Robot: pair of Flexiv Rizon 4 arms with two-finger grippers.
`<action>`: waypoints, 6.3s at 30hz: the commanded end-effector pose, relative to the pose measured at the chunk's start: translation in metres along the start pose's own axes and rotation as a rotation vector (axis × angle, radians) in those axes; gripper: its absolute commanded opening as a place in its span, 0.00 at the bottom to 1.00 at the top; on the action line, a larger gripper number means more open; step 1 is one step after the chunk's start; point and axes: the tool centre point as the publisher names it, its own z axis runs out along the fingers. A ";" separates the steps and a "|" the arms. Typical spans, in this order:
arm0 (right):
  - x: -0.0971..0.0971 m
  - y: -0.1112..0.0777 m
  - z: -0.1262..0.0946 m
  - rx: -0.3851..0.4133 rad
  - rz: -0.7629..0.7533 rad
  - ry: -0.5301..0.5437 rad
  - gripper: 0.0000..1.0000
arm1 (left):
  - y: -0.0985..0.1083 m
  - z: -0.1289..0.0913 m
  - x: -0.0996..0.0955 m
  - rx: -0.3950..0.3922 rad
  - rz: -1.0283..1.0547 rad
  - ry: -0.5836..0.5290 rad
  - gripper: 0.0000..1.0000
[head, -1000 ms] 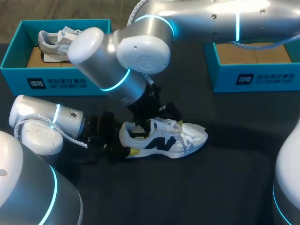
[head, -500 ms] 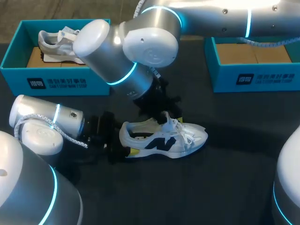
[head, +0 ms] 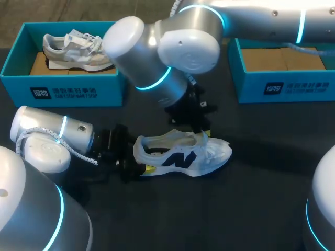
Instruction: Take the shoe out of the shoebox, open the shoe tongue, remove and reinsert the insole, then place the shoe into the shoebox
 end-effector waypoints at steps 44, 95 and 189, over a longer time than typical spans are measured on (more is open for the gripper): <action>-0.019 0.023 0.031 -0.163 -0.106 0.341 1.00 | 0.004 0.001 -0.001 -0.005 -0.001 0.002 0.00; 0.066 0.007 -0.047 -0.635 -1.251 0.453 0.00 | 0.004 0.001 -0.001 -0.005 -0.001 0.002 0.00; 0.127 0.002 0.034 -0.415 -1.452 0.329 0.46 | 0.004 0.001 -0.001 -0.005 -0.001 0.002 0.00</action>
